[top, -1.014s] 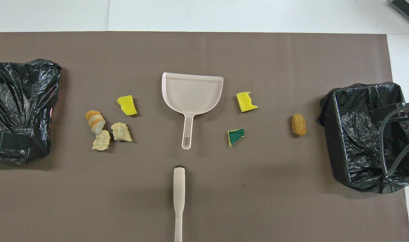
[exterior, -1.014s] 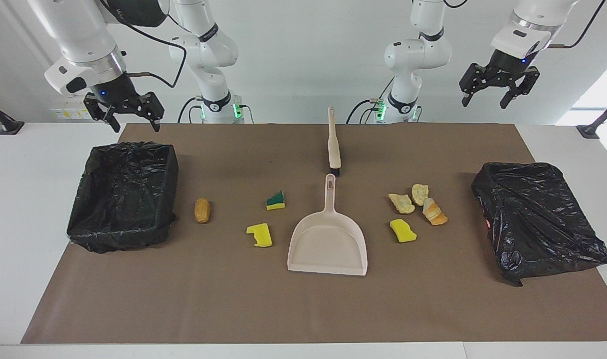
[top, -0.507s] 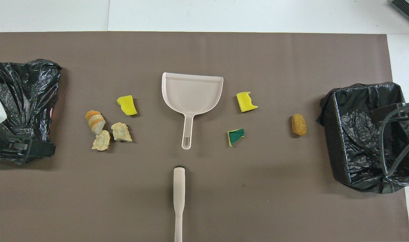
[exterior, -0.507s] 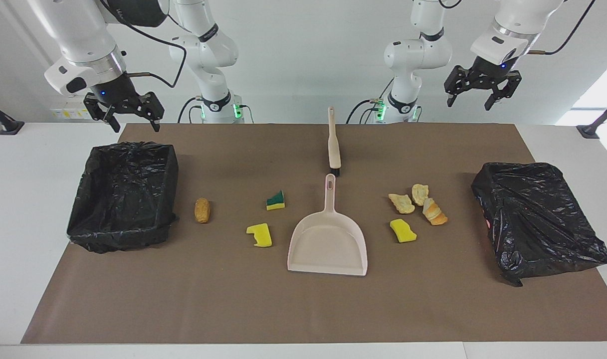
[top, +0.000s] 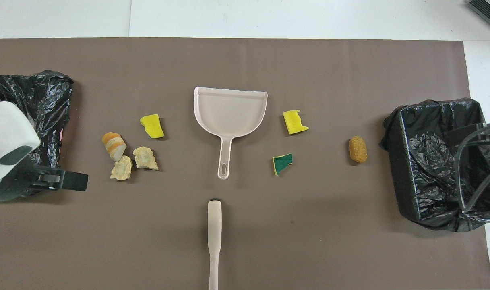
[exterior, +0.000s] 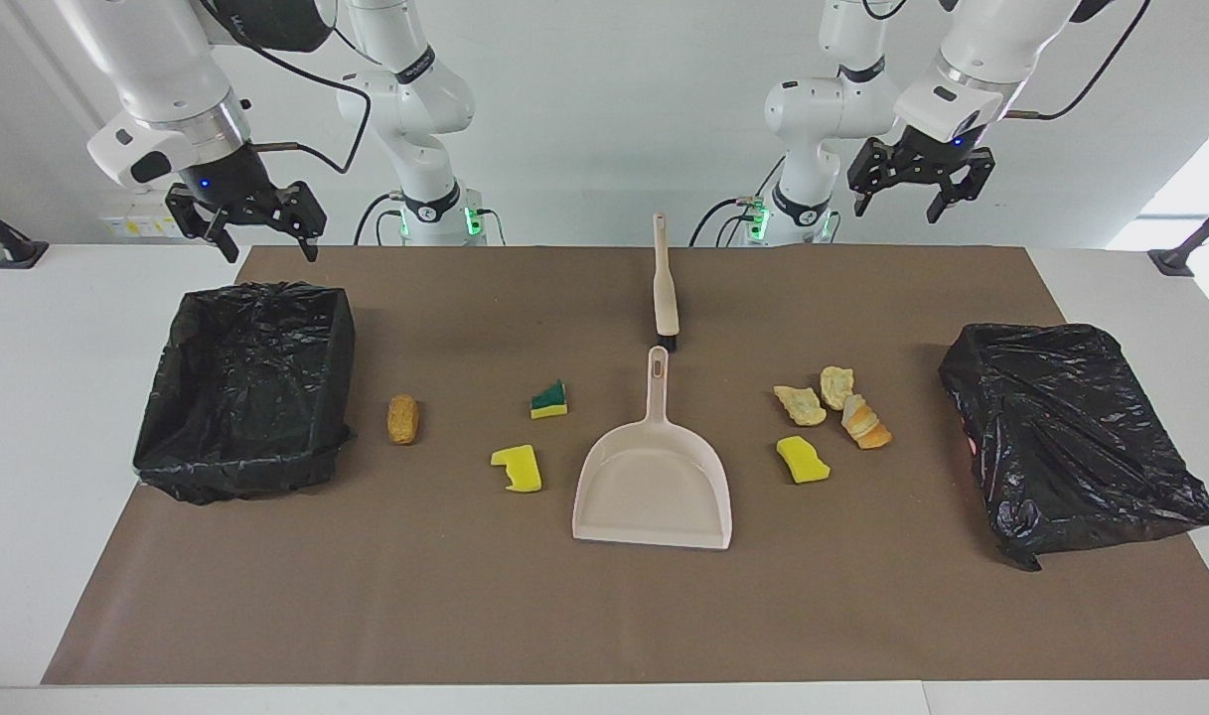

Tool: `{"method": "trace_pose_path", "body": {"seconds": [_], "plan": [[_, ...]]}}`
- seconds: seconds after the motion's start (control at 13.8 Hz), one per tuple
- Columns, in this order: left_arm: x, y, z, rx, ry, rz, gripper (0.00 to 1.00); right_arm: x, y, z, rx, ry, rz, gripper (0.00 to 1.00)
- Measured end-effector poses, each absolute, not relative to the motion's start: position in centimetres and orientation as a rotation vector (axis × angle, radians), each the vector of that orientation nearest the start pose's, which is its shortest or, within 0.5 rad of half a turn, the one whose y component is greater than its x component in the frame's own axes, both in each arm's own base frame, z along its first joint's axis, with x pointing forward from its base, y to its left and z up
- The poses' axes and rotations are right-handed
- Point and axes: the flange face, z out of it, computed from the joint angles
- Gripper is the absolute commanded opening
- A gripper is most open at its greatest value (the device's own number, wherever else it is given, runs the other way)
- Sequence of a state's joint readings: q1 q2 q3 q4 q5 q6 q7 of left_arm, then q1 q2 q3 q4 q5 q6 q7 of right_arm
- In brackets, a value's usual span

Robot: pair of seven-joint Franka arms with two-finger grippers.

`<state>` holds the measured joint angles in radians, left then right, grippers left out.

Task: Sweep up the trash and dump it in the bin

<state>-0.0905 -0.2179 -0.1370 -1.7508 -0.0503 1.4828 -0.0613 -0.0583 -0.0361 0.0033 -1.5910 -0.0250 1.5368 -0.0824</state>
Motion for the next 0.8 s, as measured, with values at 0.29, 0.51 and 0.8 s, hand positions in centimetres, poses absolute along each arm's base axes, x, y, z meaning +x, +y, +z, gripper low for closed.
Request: {"method": "trace_pose_path", "body": {"seconds": [0.29, 0.51, 0.8], "plan": [[43.4, -16.8, 62.3, -3.116, 0.294, 0.153, 1.00, 53.8, -3.2, 63.2, -3.165, -0.042, 0.031, 1.00], [41.8, -19.6, 60.9, -3.102, 0.315, 0.173, 1.00, 53.8, -3.2, 63.3, -3.165, -0.042, 0.029, 1.00], [39.3, -24.2, 57.4, -3.081, 0.295, 0.211, 1.00, 53.8, -3.2, 63.3, -3.165, -0.042, 0.029, 1.00]]}}
